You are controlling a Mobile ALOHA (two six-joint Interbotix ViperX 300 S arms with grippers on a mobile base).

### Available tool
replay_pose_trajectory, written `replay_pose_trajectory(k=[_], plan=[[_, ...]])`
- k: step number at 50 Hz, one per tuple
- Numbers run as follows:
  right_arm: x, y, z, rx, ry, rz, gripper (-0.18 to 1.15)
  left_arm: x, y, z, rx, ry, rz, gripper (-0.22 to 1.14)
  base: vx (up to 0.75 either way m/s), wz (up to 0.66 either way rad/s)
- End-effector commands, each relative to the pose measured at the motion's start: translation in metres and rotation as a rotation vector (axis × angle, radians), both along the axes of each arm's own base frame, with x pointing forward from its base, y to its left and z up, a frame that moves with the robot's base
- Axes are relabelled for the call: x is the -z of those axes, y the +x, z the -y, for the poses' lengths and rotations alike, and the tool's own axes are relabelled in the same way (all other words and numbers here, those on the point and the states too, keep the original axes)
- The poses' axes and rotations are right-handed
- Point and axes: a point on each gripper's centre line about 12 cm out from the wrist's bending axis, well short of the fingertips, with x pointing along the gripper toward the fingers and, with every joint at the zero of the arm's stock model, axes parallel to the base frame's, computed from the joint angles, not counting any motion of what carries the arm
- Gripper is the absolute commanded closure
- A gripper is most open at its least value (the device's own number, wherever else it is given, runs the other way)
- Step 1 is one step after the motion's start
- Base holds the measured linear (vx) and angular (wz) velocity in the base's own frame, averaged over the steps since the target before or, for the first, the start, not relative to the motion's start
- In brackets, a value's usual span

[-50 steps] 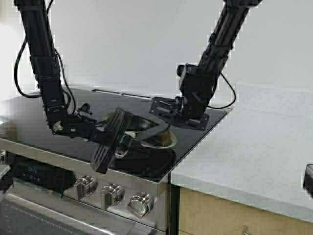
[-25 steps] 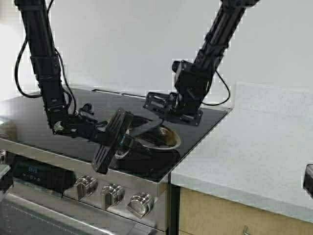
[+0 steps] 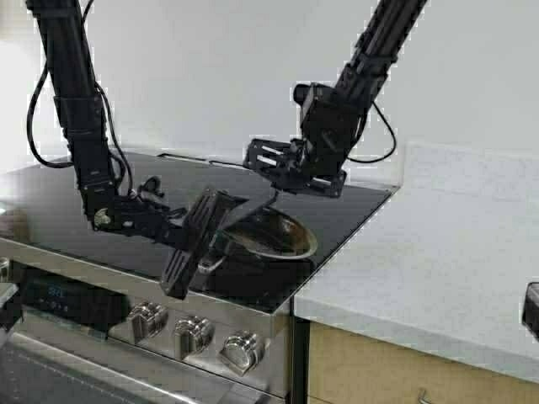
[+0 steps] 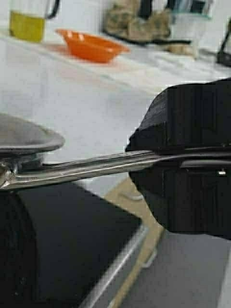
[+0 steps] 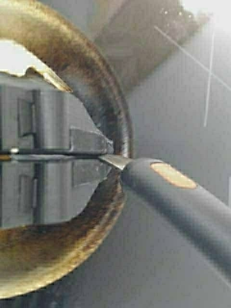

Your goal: Add oil to the pan and cook the shrimp and serve it

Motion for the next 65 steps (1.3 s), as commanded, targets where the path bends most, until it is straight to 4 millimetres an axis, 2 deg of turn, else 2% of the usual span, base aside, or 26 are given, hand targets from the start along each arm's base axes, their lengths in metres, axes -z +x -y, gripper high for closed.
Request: replay_pose_trajectory(k=[1, 12, 23, 31, 48, 55, 65], plan=[[-0.042, 0.01, -0.006, -0.005, 0.031, 0.079, 0.89, -0.02, 0.008, 0.006, 0.015, -0.019, 0.064, 0.89, 0.0, 0.0], [-0.047, 0.013, -0.002, 0.002, 0.035, 0.079, 0.89, -0.02, 0.008, 0.006, 0.014, -0.02, 0.064, 0.89, 0.0, 0.0], [-0.043, 0.014, -0.004, -0.005, 0.032, 0.061, 0.89, -0.021, 0.01, 0.007, 0.01, -0.024, 0.067, 0.89, 0.0, 0.0], [-0.052, 0.015, -0.005, -0.004, 0.041, 0.074, 0.89, -0.02, 0.013, 0.006, -0.036, -0.064, 0.064, 0.89, 0.0, 0.0], [-0.085, 0.006, 0.001, -0.015, 0.044, 0.108, 0.89, -0.005, 0.022, 0.009, -0.15, -0.357, 0.066, 0.89, 0.0, 0.0], [-0.091, 0.0, 0.006, -0.02, 0.03, 0.11, 0.89, -0.001, 0.028, 0.011, -0.165, -0.491, 0.086, 0.89, 0.0, 0.0], [-0.09, -0.009, 0.012, -0.021, 0.012, 0.1, 0.89, 0.0, 0.032, 0.012, -0.159, -0.595, 0.127, 0.89, 0.0, 0.0]])
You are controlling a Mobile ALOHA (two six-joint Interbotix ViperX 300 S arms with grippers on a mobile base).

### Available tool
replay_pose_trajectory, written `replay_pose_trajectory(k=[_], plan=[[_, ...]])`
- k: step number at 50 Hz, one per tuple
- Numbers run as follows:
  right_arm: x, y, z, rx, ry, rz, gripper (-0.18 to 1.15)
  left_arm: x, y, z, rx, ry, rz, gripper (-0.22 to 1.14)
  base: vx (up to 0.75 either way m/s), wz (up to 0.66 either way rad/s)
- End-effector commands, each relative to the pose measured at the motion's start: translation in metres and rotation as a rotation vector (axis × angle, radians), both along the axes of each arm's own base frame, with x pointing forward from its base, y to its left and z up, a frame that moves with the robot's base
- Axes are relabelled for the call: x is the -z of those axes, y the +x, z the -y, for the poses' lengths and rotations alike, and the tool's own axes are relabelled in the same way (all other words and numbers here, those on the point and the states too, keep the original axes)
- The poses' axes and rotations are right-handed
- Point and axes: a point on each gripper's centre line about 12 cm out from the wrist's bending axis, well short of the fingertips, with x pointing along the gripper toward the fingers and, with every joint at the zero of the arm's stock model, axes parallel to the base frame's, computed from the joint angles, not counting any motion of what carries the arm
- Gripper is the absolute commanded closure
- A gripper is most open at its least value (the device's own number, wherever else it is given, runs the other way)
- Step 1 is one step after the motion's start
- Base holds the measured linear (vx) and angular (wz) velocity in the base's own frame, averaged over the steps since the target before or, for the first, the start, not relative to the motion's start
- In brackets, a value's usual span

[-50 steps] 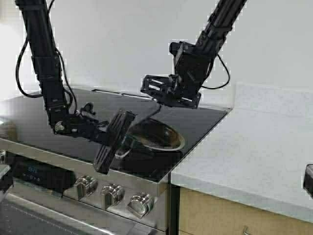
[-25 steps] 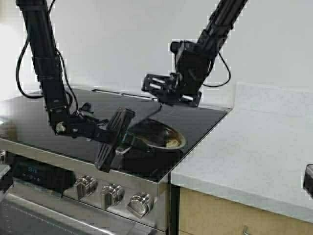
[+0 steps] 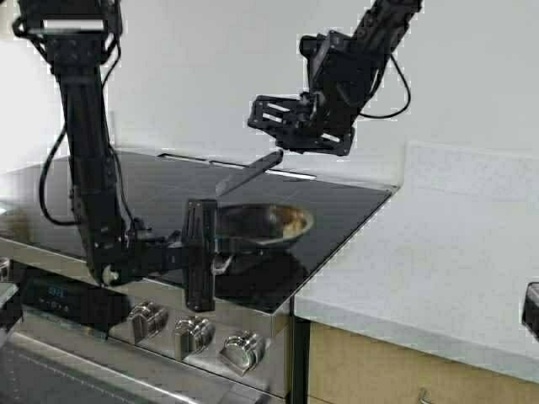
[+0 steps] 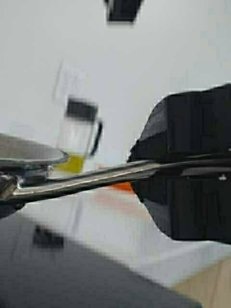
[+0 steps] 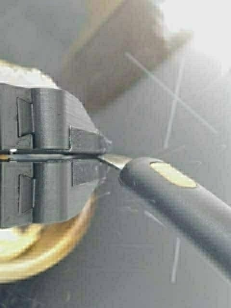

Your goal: Add oil to the pan and cook the shrimp and serve it

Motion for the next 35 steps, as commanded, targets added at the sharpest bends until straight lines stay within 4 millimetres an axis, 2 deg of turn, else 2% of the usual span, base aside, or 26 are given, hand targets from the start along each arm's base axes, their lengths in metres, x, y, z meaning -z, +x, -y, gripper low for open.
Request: replay_pose_trajectory(k=[1, 16, 35], plan=[[-0.032, 0.0, -0.001, -0.002, 0.029, 0.059, 0.89, -0.023, 0.014, 0.007, 0.001, -0.101, 0.114, 0.89, 0.0, 0.0], [-0.035, -0.005, 0.003, 0.001, 0.027, 0.062, 0.89, -0.021, 0.011, 0.003, -0.025, -0.107, 0.093, 0.89, 0.0, 0.0], [-0.034, -0.01, 0.008, 0.011, 0.027, 0.062, 0.89, -0.03, 0.015, -0.001, -0.073, 0.016, 0.042, 0.89, 0.0, 0.0]])
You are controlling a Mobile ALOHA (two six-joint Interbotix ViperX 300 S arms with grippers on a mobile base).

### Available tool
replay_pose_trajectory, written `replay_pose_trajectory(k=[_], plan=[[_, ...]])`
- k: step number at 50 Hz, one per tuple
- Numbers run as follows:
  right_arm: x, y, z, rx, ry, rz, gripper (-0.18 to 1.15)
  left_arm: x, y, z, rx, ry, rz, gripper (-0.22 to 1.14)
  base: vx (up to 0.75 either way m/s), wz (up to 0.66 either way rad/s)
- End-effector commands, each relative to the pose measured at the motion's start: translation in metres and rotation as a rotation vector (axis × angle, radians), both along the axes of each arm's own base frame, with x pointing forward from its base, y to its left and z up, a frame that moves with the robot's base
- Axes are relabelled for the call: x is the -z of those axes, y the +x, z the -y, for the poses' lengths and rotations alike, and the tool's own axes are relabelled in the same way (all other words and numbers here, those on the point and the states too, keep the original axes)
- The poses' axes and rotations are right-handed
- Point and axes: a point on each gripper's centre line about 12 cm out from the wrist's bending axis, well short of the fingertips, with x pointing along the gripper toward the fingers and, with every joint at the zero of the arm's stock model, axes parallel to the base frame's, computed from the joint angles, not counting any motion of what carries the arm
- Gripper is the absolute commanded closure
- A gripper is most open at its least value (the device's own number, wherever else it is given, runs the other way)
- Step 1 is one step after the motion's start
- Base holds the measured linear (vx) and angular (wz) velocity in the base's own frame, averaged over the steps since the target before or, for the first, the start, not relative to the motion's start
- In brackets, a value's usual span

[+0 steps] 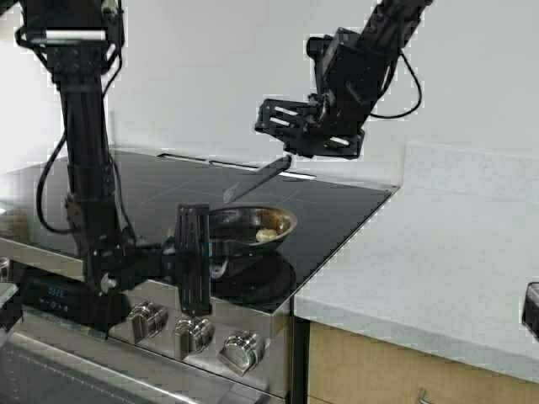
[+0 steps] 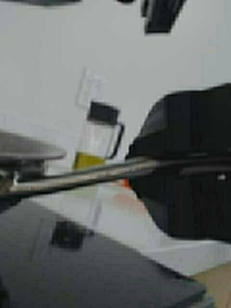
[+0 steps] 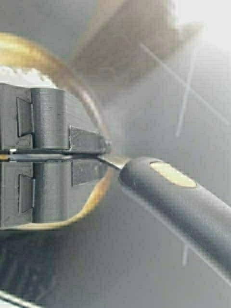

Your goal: Add oil to the pan and cook the shrimp and serve it

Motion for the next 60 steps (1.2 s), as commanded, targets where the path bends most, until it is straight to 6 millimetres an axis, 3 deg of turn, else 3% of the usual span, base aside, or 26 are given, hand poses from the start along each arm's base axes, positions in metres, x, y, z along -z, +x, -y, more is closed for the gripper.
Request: replay_pose_trajectory(k=[1, 14, 19, 23, 32, 34, 60], plan=[[-0.036, 0.003, -0.001, 0.007, 0.043, 0.077, 0.89, -0.037, 0.017, 0.008, 0.006, -0.007, 0.092, 0.89, 0.0, 0.0], [-0.039, 0.0, 0.002, 0.011, 0.045, 0.08, 0.89, -0.033, 0.014, 0.008, 0.012, 0.005, 0.077, 0.88, 0.0, 0.0], [-0.039, -0.001, 0.003, 0.011, 0.045, 0.08, 0.89, -0.031, 0.013, 0.006, 0.009, 0.011, 0.072, 0.8, 0.0, 0.0], [-0.039, -0.001, 0.003, 0.013, 0.046, 0.083, 0.89, -0.03, 0.012, 0.007, 0.012, 0.023, 0.084, 0.61, 0.0, 0.0], [-0.042, -0.002, 0.004, 0.013, 0.048, 0.089, 0.89, -0.033, 0.009, 0.005, 0.008, 0.054, 0.097, -0.06, 0.0, 0.0], [-0.043, -0.003, 0.004, 0.013, 0.048, 0.09, 0.89, -0.034, 0.007, 0.004, 0.009, 0.064, 0.094, -0.15, 0.0, 0.0], [-0.045, -0.004, 0.006, 0.015, 0.049, 0.096, 0.89, -0.029, -0.009, -0.007, 0.025, 0.25, 0.078, -0.11, 0.0, 0.0]])
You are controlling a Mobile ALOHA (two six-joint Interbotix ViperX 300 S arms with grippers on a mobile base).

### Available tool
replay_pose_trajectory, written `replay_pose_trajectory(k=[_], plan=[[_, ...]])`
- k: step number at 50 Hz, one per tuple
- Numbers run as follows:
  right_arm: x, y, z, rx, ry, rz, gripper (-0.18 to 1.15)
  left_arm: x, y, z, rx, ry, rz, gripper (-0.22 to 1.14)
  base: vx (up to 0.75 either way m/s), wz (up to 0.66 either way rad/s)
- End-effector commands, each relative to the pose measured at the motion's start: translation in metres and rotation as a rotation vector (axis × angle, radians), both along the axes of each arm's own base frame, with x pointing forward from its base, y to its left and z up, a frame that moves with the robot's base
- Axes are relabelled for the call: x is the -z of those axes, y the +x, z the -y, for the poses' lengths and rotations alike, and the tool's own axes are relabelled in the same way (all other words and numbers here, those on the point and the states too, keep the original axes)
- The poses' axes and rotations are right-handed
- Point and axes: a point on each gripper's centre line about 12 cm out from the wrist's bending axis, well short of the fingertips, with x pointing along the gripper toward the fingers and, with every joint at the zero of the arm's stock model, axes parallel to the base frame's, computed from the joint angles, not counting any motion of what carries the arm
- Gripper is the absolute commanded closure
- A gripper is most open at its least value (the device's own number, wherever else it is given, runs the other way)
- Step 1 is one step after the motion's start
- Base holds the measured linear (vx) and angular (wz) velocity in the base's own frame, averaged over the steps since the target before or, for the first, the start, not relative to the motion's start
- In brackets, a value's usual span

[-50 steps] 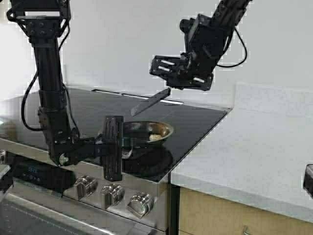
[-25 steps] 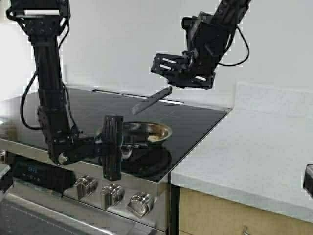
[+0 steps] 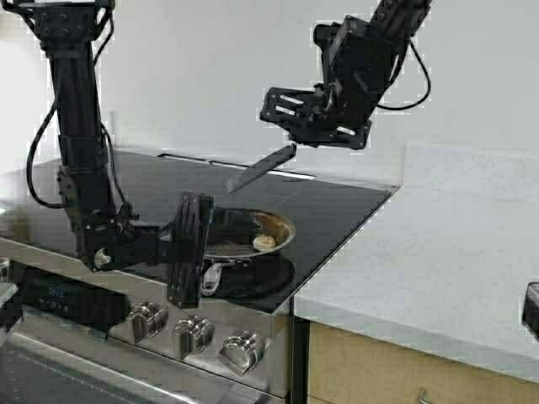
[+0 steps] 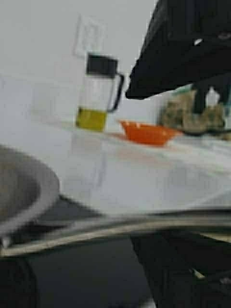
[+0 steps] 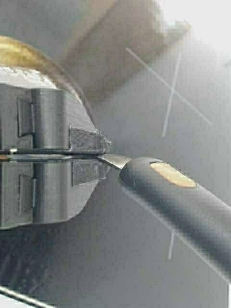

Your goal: Add oil to the pan and cook the shrimp and serve it

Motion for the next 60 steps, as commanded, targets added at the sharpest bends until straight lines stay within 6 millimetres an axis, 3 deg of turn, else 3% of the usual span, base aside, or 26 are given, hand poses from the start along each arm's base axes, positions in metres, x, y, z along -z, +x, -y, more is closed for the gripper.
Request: replay_pose_trajectory(k=[1, 22, 34, 46, 53, 60], plan=[[-0.029, 0.002, -0.002, 0.002, 0.036, 0.064, 0.89, -0.018, 0.004, -0.002, 0.002, 0.036, 0.051, -0.11, 0.0, 0.0], [-0.025, -0.001, 0.002, 0.015, 0.034, 0.051, 0.89, -0.052, -0.015, -0.064, -0.038, 0.229, 0.098, -0.11, 0.0, 0.0], [-0.019, 0.0, 0.006, 0.025, 0.028, 0.035, 0.89, -0.097, -0.025, -0.088, 0.008, 0.489, 0.202, -0.11, 0.0, 0.0], [-0.013, 0.003, 0.015, 0.063, 0.035, 0.012, 0.89, -0.16, -0.018, -0.103, 0.046, 0.774, 0.311, -0.08, 0.0, 0.0], [-0.012, 0.004, 0.016, 0.064, 0.032, 0.003, 0.89, -0.188, -0.015, -0.112, 0.024, 0.877, 0.346, 0.06, 0.0, 0.0], [-0.01, 0.003, 0.016, 0.058, 0.029, -0.012, 0.89, -0.205, -0.018, -0.114, 0.024, 0.921, 0.387, 0.39, 0.0, 0.0]])
